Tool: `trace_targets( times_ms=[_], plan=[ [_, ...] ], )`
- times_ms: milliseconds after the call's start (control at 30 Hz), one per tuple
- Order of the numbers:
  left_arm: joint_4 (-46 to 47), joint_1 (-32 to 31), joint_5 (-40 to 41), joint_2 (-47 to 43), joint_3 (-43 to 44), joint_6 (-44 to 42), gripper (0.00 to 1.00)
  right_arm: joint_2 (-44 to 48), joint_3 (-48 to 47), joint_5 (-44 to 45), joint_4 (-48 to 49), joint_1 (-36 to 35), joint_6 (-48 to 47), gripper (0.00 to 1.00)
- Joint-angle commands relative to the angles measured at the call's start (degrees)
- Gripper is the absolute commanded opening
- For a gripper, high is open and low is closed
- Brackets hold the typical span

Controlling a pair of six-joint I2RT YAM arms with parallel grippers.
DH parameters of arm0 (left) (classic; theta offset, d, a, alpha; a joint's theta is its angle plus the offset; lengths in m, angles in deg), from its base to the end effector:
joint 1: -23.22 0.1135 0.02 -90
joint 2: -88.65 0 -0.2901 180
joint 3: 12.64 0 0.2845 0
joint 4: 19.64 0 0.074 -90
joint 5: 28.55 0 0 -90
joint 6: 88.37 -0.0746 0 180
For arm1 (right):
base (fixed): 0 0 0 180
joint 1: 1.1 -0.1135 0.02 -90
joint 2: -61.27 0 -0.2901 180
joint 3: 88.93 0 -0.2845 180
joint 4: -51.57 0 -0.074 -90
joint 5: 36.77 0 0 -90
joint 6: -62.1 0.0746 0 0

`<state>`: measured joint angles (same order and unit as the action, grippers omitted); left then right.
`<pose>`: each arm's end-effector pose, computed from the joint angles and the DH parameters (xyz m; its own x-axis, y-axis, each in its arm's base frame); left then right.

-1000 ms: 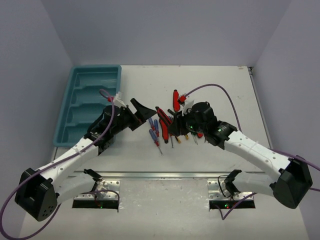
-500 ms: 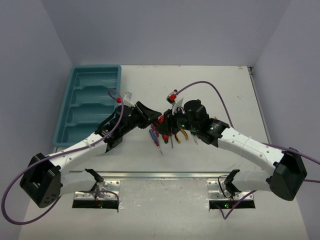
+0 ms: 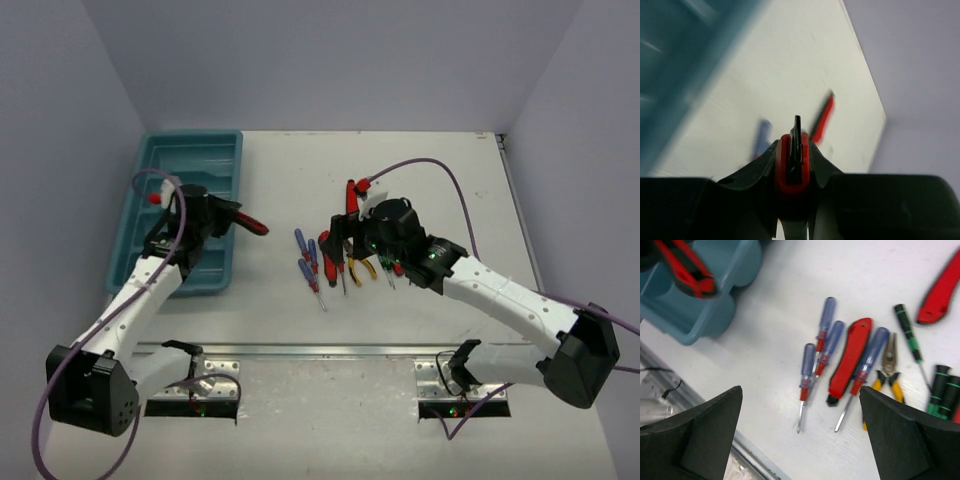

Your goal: Sort the tools into containers

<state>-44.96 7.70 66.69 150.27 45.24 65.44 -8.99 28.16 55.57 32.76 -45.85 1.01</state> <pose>0.2867 -0.0725 0.2781 -0.3766 -0.8228 -0.4256 -0.3363 0.5495 -0.7648 0.2418 0.2354 0.2847 -0.6016 0.0838 -0.7944 -0.4416 0.7938 0.4182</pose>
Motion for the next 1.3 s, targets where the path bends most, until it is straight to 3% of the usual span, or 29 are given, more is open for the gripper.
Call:
trace_targets(
  times_ms=[0,33,133,233,567,600,667,767,1033,1267],
  plan=[
    [-15.3,12.1,7.2,-5.9,0.6,-2.8,0.00,5.7,0.6,9.9,-3.5,3.6,2.7,0.99],
    [-18.7,18.2,10.3,-7.1,1.9,-4.3,0.00,7.3,1.4,8.6,-4.3,5.6,3.2,0.99],
    [-23.1,25.5,16.2,-8.3,3.4,-7.3,0.00,9.6,2.3,5.3,-6.2,9.7,3.6,0.99],
    [-25.1,31.6,16.8,-7.2,2.4,-9.9,0.00,10.4,2.8,4.7,-7.0,11.3,2.3,0.99],
    [-21.5,34.4,11.8,-1.3,-4.4,-11.5,0.00,10.9,3.9,4.1,-7.0,11.8,0.9,0.99],
    [-21.1,34.4,10.9,-1.0,-4.5,-11.6,0.06,10.7,3.9,4.0,-7.1,11.7,0.8,0.99],
    [-21.1,34.5,10.5,-1.1,-4.6,-11.6,0.47,10.4,4.1,4.0,-7.0,11.7,0.7,0.99],
    [-21.8,34.4,11.0,-2.6,-4.2,-11.4,1.00,8.8,3.7,3.8,-7.1,11.8,1.0,0.99],
    [-25.2,34.4,8.2,-12.8,-0.5,-12.7,1.00,-3.8,-3.2,4.3,-9.7,11.8,5.1,0.99],
    [-19.6,34.4,-0.7,-22.1,2.0,-25.4,1.00,-27.1,-22.2,14.4,-18.8,13.4,8.3,0.98]
  ],
)
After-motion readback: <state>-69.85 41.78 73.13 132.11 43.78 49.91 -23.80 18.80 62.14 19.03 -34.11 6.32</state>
